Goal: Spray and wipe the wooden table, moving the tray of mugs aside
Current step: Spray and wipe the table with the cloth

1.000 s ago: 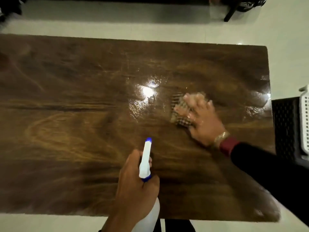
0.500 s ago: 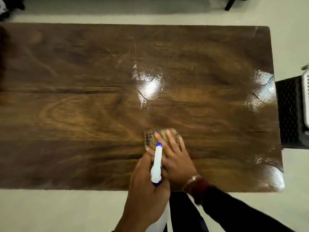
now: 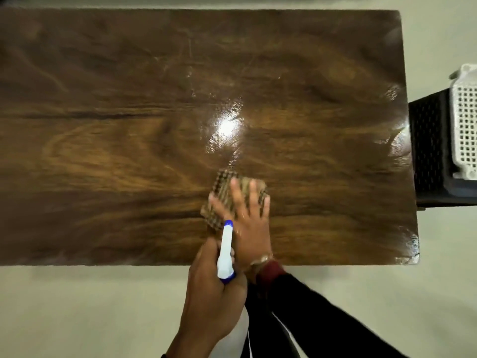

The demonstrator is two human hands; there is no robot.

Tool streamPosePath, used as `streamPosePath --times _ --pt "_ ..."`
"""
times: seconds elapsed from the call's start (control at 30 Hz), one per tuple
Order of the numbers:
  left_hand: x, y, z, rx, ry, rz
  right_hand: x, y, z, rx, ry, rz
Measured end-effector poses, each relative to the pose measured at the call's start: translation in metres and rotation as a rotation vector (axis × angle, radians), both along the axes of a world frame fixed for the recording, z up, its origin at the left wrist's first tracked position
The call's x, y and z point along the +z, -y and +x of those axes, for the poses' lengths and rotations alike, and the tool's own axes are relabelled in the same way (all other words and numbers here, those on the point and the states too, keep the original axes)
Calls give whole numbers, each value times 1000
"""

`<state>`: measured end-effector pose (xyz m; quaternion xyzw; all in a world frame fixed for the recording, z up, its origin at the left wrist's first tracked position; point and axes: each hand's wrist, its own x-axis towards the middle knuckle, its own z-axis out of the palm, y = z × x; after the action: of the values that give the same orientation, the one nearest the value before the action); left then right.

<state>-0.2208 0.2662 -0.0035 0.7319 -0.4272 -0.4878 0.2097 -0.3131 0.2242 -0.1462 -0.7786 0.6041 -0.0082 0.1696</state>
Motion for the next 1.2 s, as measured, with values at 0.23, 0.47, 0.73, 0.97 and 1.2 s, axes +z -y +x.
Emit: streamPosePath --times 0.23,0.47,0.73,0.97,1.2 --pt "0 -21 11 77 39 89 3 -39 -66 -23 -12 37" --pt "-6 -27 38 198 1 150 3 59 2 -215 -40 9" --pt "-8 -13 84 220 1 47 -2 -36 85 286 -25 -17" --pt "-9 15 104 188 -27 0 2 76 -12 -80 -82 39" --pt "-3 73 123 97 -6 -102 -10 171 122 -97 -31 -61"
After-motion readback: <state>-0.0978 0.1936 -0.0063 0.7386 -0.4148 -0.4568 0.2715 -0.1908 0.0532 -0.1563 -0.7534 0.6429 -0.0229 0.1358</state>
